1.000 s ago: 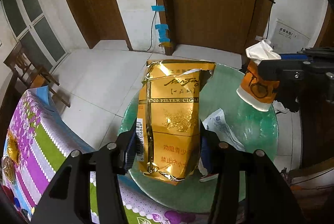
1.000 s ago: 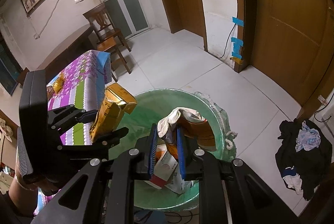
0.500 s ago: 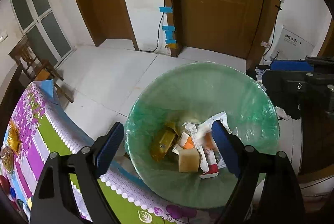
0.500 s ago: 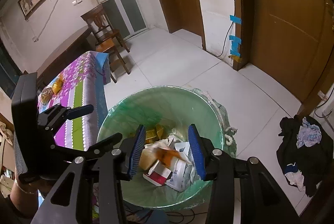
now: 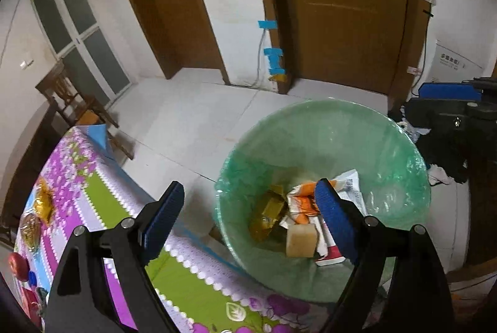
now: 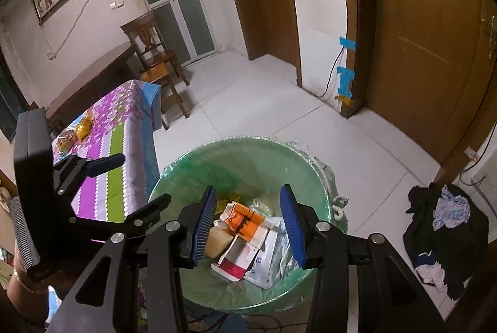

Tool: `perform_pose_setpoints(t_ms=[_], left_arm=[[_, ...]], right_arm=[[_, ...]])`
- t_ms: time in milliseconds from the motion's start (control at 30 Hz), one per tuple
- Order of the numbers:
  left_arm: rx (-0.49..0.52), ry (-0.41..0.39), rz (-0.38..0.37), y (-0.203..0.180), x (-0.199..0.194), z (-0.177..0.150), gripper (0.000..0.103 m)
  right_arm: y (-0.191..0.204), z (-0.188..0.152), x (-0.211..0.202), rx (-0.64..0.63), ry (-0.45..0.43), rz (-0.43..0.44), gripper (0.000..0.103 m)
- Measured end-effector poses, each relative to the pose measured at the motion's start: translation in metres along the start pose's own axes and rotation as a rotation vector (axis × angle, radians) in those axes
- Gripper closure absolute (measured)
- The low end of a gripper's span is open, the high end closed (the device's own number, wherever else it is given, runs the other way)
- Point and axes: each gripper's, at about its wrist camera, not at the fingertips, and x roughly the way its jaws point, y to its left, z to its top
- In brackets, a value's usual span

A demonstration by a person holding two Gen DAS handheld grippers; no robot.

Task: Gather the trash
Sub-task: 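Move both tools back over the table toward the blue box and sponge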

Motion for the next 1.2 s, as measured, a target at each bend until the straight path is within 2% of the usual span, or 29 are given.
perform_pose_setpoints(t_ms=[333, 533, 733, 967, 1200], left_arm=[[-0.043, -0.055, 0.133, 0.019, -0.02, -0.016, 0.02], [-0.091, -0.08, 0.182, 0.035, -0.033, -0.028, 0.02], [-0.132, -0.094, 0.201, 0.048, -0.049, -0.041, 0.02], [-0.189, -0.09, 0.211, 0.07, -0.062, -0.062, 0.018], [-0.319, -0.071, 0.203, 0.113, -0.082, -0.1, 0.018]], right_arm=[[0.034, -0.011, -0.023, -0.08, -0.181, -0.09, 0.059], [0.059, -0.02, -0.038, -0.124, -0.299, -0.13, 0.05], [0.086, -0.028, -0.041, -0.177, -0.345, -0.14, 0.041], [0.106, -0.034, -0.039, -0.187, -0.349, -0.102, 0.039], [0.133, -0.039, -0.027, -0.207, -0.325, -0.04, 0.035]])
